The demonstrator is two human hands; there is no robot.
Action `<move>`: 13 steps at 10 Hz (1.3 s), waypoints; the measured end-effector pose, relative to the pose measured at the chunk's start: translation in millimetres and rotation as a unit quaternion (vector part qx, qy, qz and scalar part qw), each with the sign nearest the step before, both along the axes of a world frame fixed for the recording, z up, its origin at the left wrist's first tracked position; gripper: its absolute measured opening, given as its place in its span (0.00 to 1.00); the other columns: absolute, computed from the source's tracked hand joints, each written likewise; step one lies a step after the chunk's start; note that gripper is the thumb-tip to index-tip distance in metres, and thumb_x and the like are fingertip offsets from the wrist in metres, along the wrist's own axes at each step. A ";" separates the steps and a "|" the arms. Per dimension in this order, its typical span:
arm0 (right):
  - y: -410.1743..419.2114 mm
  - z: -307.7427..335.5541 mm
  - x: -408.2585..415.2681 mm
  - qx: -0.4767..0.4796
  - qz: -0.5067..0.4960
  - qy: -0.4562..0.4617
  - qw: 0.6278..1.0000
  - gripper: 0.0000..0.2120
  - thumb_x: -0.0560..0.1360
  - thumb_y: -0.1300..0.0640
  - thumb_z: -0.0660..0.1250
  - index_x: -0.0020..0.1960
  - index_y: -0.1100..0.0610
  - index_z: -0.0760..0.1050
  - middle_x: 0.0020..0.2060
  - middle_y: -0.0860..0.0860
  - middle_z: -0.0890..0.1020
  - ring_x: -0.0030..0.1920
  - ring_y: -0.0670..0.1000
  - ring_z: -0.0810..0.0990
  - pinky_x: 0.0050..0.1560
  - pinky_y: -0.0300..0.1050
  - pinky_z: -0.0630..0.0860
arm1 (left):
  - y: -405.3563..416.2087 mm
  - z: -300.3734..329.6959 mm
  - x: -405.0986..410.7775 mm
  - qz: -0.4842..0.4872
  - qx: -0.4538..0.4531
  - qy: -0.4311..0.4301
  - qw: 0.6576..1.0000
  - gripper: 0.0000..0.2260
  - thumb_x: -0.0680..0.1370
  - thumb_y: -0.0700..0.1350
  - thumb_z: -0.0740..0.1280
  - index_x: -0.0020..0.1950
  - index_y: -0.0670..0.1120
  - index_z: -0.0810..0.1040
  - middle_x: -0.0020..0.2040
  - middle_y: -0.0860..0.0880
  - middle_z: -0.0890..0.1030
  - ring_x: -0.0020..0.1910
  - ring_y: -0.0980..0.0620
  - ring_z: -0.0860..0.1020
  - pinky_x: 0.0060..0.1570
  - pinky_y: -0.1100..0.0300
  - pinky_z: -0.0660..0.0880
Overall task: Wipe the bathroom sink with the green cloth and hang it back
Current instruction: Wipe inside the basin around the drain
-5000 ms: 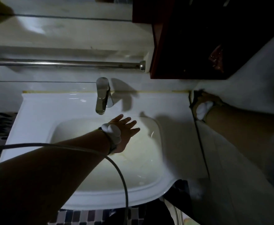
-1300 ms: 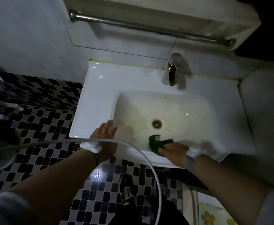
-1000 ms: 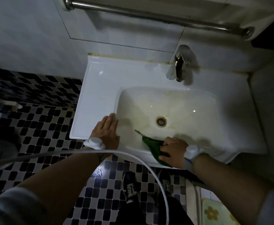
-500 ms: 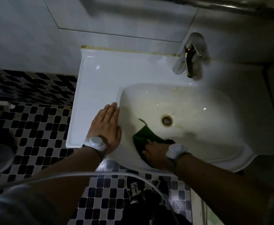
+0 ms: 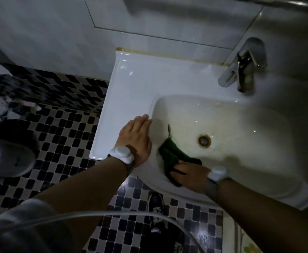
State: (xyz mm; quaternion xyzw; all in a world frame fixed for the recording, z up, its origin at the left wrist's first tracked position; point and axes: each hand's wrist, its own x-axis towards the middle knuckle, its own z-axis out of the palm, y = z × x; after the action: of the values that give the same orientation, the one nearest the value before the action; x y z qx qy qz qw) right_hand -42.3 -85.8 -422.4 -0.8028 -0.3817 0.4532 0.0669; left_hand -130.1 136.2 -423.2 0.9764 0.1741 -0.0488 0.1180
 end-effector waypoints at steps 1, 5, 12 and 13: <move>-11.7 7.9 2.2 -0.011 0.002 0.001 1.000 0.24 0.80 0.39 0.54 0.61 0.56 0.75 0.58 0.54 0.78 0.57 0.56 0.76 0.56 0.47 0.70 | -1.6 0.6 12.0 0.026 -0.003 -0.027 0.999 0.29 0.76 0.50 0.58 0.78 0.47 0.61 0.73 0.47 0.68 0.71 0.44 0.67 0.71 0.51 0.63; 103.4 -35.7 17.2 0.212 -0.030 -0.047 0.976 0.31 0.80 0.45 0.50 0.79 0.52 0.46 0.79 0.53 0.49 0.79 0.55 0.47 0.77 0.54 0.50 | 0.9 -5.2 17.5 0.019 -0.009 -0.058 0.998 0.27 0.81 0.54 0.52 0.79 0.47 0.58 0.80 0.48 0.57 0.80 0.50 0.52 0.78 0.55 0.49; 17.6 -44.4 25.3 0.116 0.055 -0.031 0.991 0.18 0.78 0.40 0.57 0.60 0.47 0.78 0.59 0.51 0.78 0.59 0.54 0.77 0.52 0.40 0.69 | -2.0 -8.8 18.8 0.042 0.011 -0.063 0.997 0.30 0.78 0.51 0.57 0.79 0.46 0.59 0.80 0.49 0.58 0.79 0.51 0.54 0.78 0.53 0.54; 45.8 -67.2 24.1 0.091 0.045 -0.053 0.993 0.33 0.74 0.32 0.50 0.71 0.49 0.67 0.76 0.56 0.57 0.77 0.59 0.53 0.74 0.52 0.59 | -1.7 -9.8 18.5 0.040 0.014 -0.063 0.997 0.30 0.77 0.51 0.58 0.79 0.47 0.60 0.80 0.49 0.58 0.79 0.51 0.54 0.78 0.53 0.53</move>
State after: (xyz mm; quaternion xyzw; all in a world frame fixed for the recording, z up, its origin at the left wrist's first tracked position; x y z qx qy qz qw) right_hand -18.2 -40.0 -489.6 -0.7980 -0.4605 0.3760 0.0987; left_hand -111.6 134.5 -433.0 0.9713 0.2062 0.0204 0.1165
